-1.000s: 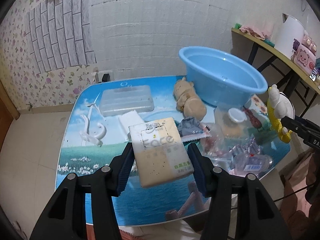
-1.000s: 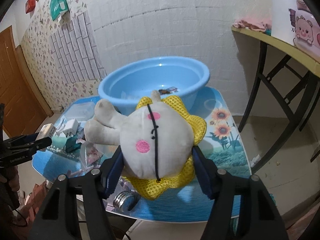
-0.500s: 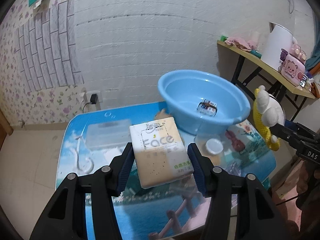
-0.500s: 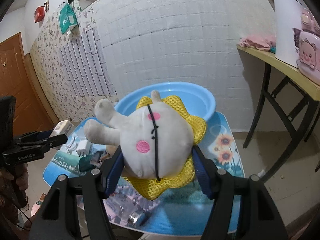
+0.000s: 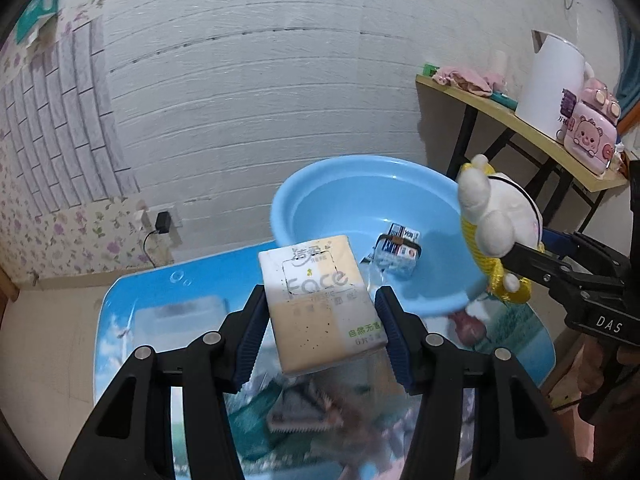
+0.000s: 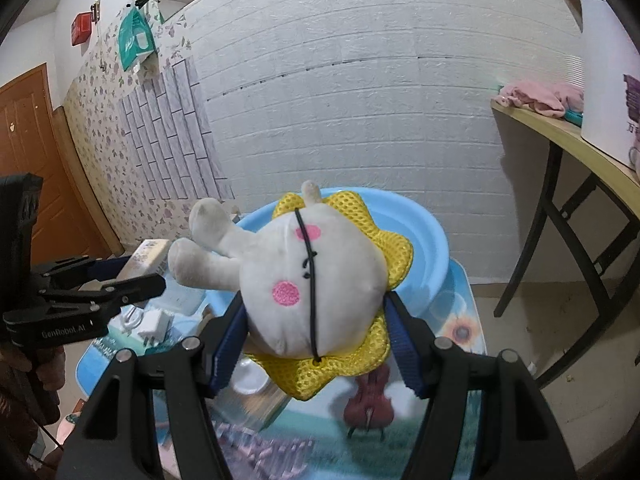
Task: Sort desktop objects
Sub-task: 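Carry the tissue pack into the basin and open left gripper while right gripper carries the bunny over, then lower the plush bunny into the blue basin and open right gripper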
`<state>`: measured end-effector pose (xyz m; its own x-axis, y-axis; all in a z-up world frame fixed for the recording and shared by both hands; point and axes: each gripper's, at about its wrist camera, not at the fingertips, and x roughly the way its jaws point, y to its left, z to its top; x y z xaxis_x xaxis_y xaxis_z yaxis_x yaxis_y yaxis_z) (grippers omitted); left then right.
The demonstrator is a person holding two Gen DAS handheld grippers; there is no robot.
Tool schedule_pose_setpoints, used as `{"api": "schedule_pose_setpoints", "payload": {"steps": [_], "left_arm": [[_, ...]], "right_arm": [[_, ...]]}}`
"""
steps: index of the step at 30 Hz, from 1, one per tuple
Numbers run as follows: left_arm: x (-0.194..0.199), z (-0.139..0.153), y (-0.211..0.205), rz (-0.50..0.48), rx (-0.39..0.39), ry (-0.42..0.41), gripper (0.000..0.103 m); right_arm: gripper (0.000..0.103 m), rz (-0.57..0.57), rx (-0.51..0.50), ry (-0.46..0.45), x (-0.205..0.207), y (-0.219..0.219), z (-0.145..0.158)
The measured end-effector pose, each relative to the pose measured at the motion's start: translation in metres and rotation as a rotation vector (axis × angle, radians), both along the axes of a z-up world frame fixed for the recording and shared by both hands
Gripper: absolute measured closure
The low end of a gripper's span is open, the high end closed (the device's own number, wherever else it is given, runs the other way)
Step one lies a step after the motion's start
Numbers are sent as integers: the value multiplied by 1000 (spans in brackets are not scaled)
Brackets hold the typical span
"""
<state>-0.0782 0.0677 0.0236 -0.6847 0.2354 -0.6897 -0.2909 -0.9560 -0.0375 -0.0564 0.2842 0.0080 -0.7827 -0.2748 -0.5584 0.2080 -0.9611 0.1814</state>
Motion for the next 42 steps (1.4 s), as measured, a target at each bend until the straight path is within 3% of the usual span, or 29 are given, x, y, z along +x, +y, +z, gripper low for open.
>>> {"api": "schedule_pose_setpoints", "payload": {"steps": [11,21,32,42], "left_arm": [[-56,-19,44,-49,-37,-32,49],[-72,-42,64,-85,-73,-57,49],[-59,-36,55,-69,-77,-30,23],[-38,-23,46,-56,-59,-12,15]], "right_arm": [[38,9,-17,-39,-56,6,-15],[33,0,-9,-99,-72,6,-41],[27,19,-25,-112,-64,6,-35],[27,-17,-12,-93,-43,6,-22]]}}
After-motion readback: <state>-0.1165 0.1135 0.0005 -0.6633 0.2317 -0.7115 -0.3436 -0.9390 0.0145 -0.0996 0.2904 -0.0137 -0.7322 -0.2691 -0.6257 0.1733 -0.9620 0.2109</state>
